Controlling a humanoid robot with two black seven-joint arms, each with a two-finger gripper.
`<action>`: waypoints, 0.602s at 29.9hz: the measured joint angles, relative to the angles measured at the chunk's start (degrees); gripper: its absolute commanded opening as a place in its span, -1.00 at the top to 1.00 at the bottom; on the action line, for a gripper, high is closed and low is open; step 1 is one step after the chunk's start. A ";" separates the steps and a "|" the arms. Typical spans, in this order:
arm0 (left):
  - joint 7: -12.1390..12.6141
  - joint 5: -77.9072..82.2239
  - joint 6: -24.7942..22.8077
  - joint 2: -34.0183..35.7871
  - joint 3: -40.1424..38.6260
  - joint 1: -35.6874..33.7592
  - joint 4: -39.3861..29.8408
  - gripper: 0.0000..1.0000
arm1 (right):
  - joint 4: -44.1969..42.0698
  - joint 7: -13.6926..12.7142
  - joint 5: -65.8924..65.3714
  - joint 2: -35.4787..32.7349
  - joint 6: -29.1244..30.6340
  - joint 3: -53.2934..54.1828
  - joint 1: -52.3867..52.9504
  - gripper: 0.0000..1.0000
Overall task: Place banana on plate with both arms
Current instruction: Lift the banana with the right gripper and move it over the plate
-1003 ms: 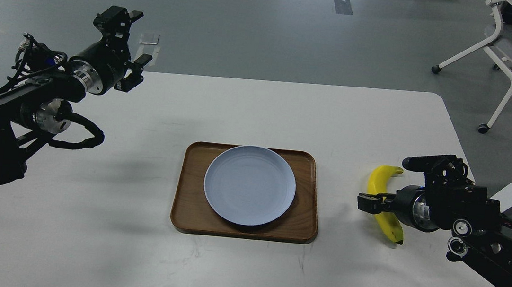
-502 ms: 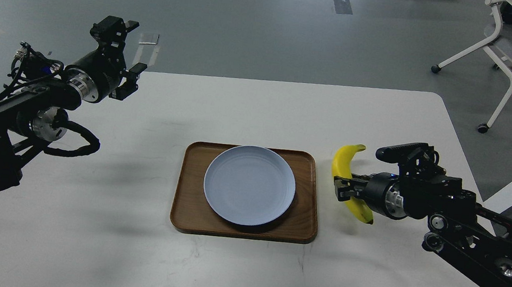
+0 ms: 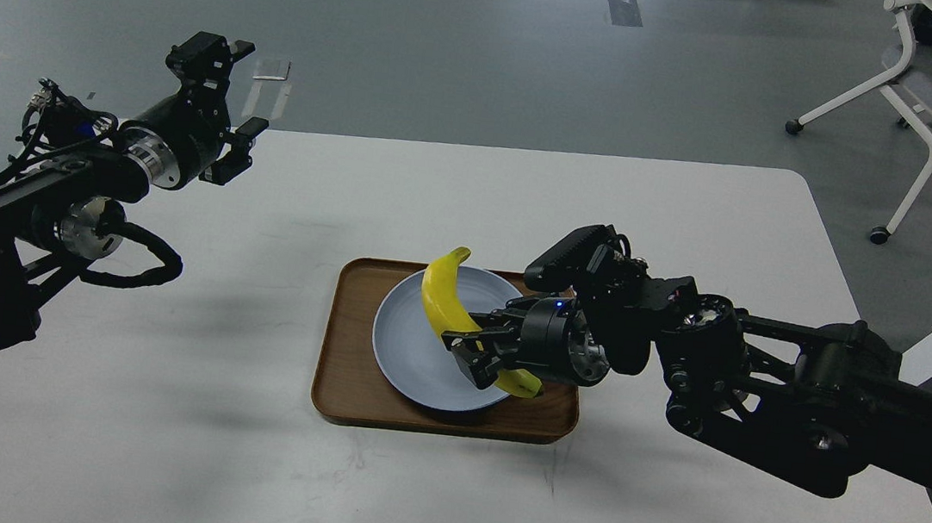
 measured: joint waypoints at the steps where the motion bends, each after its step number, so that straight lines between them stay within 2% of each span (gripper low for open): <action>1: 0.00 0.00 0.00 0.07 0.03 0.10 0.01 -0.96 | -0.38 0.00 -0.04 0.00 0.02 -0.74 0.03 1.00; 18: -0.07 -0.08 -0.01 0.69 -0.18 0.37 -0.02 -0.96 | -7.53 -0.09 -0.13 2.31 -3.72 -1.12 0.04 1.00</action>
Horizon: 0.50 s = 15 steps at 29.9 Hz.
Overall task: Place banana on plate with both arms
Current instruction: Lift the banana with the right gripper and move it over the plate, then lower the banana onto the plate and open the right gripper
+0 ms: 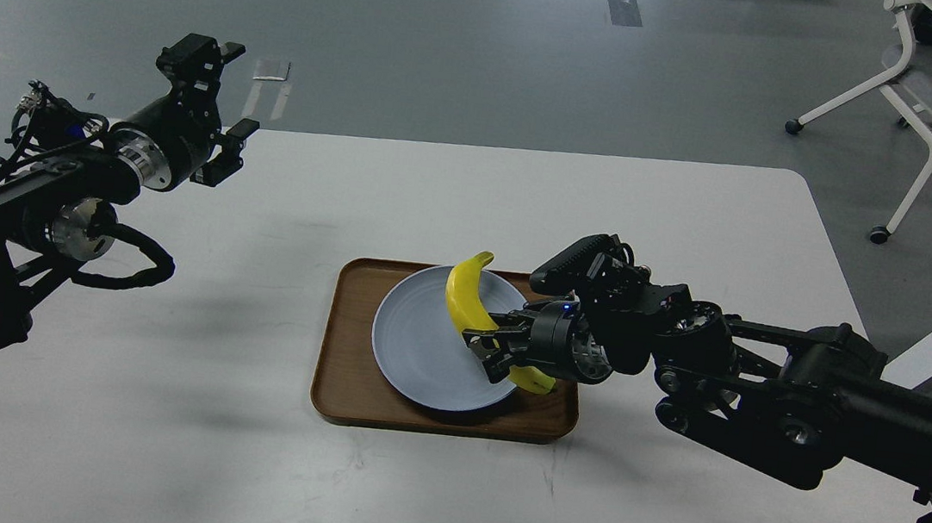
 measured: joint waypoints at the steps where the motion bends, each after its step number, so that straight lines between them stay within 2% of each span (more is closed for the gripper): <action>1: -0.01 0.00 0.00 0.07 0.00 0.00 -0.02 -0.96 | -0.24 -0.05 0.00 0.15 -0.38 0.01 -0.01 1.00; 2: -0.03 0.00 0.01 0.15 0.00 0.00 -0.02 -0.96 | -0.62 -0.14 0.00 0.40 -0.95 0.02 -0.13 1.00; 3: -0.05 0.00 0.01 0.19 -0.03 0.02 -0.02 -0.96 | -1.07 -0.21 0.00 0.72 -1.63 0.02 -0.32 0.88; 4: -0.07 0.00 0.01 0.20 -0.04 0.06 -0.03 -0.96 | -1.68 -0.27 0.03 1.12 -2.54 0.02 -0.51 0.65; 5: -0.08 0.00 0.01 0.22 -0.04 0.10 -0.04 -0.96 | -2.29 -0.31 0.12 1.52 -3.44 0.02 -0.63 0.55; 6: -0.08 0.00 0.01 0.26 -0.05 0.15 -0.04 -0.96 | -2.89 -0.34 0.27 1.90 -4.36 0.02 -0.71 0.25; 7: -0.09 0.00 0.01 0.29 -0.07 0.20 -0.04 -0.96 | -3.62 -0.39 0.46 2.37 -5.50 0.02 -0.77 -0.14; 9: -0.09 0.00 0.00 0.31 -0.09 0.28 -0.04 -0.96 | -4.68 -0.43 0.88 3.00 -7.42 0.06 -0.85 -0.51; 10: -0.09 0.00 -0.01 0.32 -0.09 0.32 -0.04 -0.96 | -5.08 -0.45 1.09 3.26 -8.25 0.15 -0.92 -0.81; 11: -0.09 0.00 -0.03 0.33 -0.09 0.34 -0.04 -0.96 | -5.29 -0.45 1.24 3.56 -8.88 0.20 -1.05 -0.91; 15: -0.09 -0.01 -0.07 0.38 -0.10 0.35 -0.04 -0.96 | -5.37 -0.45 3.54 4.79 -10.76 0.31 -1.87 -0.96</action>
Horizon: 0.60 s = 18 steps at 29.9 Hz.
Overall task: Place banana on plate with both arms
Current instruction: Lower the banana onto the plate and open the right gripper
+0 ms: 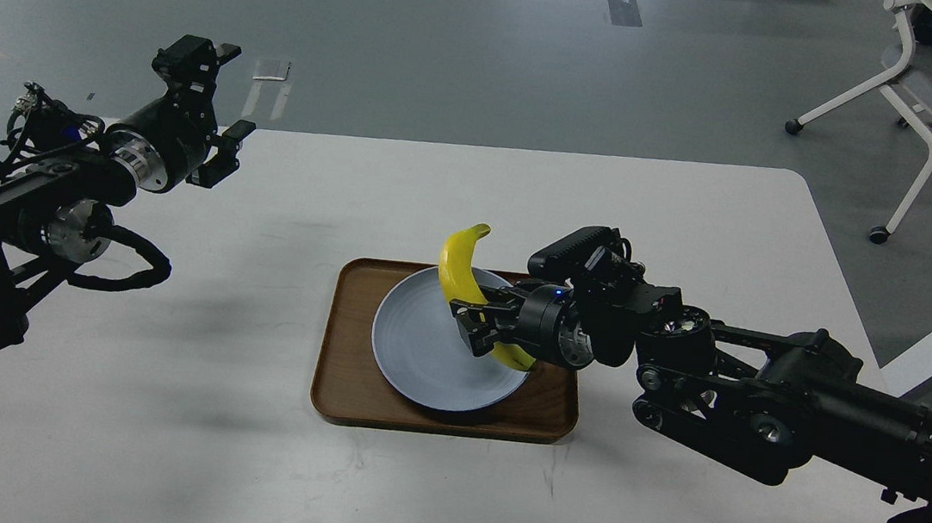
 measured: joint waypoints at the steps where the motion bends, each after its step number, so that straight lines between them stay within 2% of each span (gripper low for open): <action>1: 0.00 0.00 0.00 0.07 0.00 0.00 0.00 -0.96 | 0.07 -0.02 1.35 0.28 -0.22 0.12 -0.02 -0.96; 10: 0.08 0.02 -0.08 0.18 0.07 0.01 0.00 -0.96 | 0.30 -0.77 9.59 0.83 -0.43 2.07 0.76 -1.00; 13: 0.19 0.05 -0.09 -0.01 0.16 0.01 0.00 -0.96 | -0.28 -1.55 12.15 1.10 -0.73 7.88 0.85 -1.00; 18: 0.30 0.04 -0.58 -0.63 -0.07 0.00 -0.07 -0.96 | -4.79 -2.18 30.74 1.79 -3.94 22.07 0.44 -1.00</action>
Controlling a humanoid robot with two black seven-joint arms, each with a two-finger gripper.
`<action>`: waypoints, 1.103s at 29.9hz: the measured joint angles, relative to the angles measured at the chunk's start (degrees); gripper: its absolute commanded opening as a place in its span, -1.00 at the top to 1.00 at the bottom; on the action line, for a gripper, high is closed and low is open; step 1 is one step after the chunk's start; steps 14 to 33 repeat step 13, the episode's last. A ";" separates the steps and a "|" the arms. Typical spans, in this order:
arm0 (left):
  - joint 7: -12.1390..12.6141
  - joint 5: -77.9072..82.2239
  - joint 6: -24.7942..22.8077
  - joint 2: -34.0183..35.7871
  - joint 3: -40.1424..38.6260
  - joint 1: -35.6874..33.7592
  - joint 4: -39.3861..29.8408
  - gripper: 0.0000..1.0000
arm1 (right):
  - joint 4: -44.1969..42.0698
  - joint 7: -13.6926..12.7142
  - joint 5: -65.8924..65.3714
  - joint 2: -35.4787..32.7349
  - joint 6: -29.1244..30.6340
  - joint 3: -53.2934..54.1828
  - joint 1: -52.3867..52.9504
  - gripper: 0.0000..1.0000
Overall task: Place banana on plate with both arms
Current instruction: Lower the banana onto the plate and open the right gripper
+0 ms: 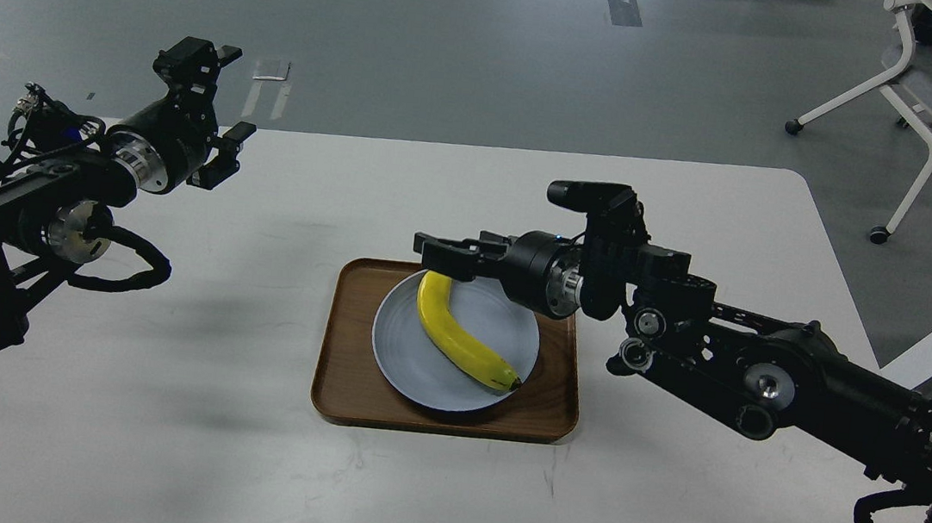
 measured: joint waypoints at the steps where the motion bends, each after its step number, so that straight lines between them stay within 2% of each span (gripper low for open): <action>1: 0.00 -0.12 -0.02 -0.12 -0.11 0.00 -0.11 -0.96 | -0.91 -0.19 5.04 -0.17 -0.68 1.81 0.06 -1.00; 3: -0.08 -0.52 -0.69 -0.30 -0.64 -0.07 -0.98 -0.96 | -2.42 -0.82 17.68 -2.28 -0.11 5.15 0.36 -1.00; 6: -0.33 -1.27 -3.60 0.08 -3.63 0.26 -3.74 -0.96 | -3.86 -1.78 35.21 -6.70 5.39 11.51 -0.29 -1.00; 9: -0.35 -2.80 -6.47 0.24 -8.52 2.83 -5.85 -0.96 | -6.02 -5.13 42.81 -7.60 14.80 21.15 -5.35 -1.00; 11: -0.34 -3.24 -7.58 0.34 -10.74 4.18 -6.84 -0.96 | -7.37 -6.46 43.90 -7.73 18.32 26.02 -8.10 -1.00; 13: -0.32 -3.37 -8.42 0.38 -11.87 5.84 -8.16 -0.96 | -8.94 -6.90 44.01 -7.69 18.88 28.67 -9.95 -1.00; 33: -0.32 -3.37 -8.42 0.38 -11.87 5.84 -8.16 -0.96 | -8.94 -6.90 44.01 -7.69 18.88 28.67 -9.95 -1.00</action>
